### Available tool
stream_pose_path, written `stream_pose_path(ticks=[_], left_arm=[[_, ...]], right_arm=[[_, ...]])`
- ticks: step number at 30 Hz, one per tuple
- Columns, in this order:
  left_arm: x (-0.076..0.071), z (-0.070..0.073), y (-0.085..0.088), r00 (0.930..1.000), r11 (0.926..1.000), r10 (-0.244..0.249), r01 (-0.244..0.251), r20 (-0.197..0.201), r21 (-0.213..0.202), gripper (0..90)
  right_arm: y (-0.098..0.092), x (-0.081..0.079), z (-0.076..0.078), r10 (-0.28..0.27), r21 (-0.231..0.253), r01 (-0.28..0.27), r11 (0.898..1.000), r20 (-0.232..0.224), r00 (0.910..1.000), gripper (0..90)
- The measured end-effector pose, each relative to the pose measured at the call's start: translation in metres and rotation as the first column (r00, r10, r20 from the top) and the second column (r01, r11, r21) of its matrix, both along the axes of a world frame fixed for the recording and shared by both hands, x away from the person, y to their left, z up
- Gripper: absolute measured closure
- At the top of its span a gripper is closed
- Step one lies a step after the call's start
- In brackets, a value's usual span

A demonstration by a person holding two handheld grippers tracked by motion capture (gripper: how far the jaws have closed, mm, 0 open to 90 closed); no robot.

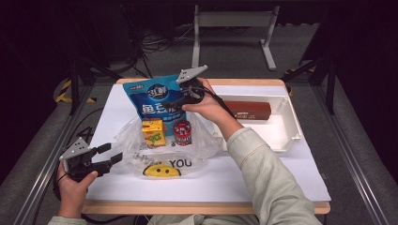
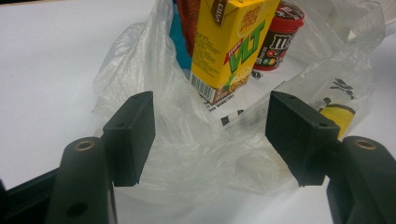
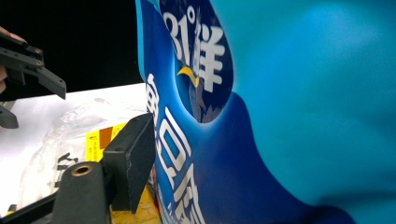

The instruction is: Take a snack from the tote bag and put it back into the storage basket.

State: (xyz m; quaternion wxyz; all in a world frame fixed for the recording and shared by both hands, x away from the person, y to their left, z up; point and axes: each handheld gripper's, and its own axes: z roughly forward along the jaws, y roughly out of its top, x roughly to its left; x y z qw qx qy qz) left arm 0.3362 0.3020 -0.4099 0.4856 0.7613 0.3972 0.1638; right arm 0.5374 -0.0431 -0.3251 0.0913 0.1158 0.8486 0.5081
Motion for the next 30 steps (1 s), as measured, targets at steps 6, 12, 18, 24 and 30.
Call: stream_pose_path(ticks=[6,12,18,24,30], left_arm=[[0.0,0.0,0.0,1.0,1.0,0.0,0.0,0.0,0.001,33.9],[0.001,0.0,0.0,1.0,1.0,-0.001,0.001,0.0,-0.003,33.8],[0.002,0.0,0.0,1.0,1.0,-0.002,0.002,0.0,-0.001,33.8],[0.002,0.0,-0.001,1.0,1.0,-0.002,0.002,0.0,-0.001,33.8],[0.003,0.0,-0.001,1.0,1.0,-0.003,0.003,0.004,0.002,33.8]], right_arm=[[0.004,0.003,-0.007,0.015,-0.012,-0.014,1.0,0.009,0.9999,33.5],[0.006,0.002,-0.01,0.049,-0.037,-0.048,0.998,0.026,0.9985,47.7],[0.004,0.001,-0.013,0.109,-0.048,-0.107,0.993,0.032,0.9936,70.1],[0.005,-0.002,-0.011,0.106,-0.082,-0.101,0.992,0.06,0.9925,80.6],[0.006,-0.005,-0.011,0.087,-0.084,-0.082,0.993,0.062,0.9943,84.5]])
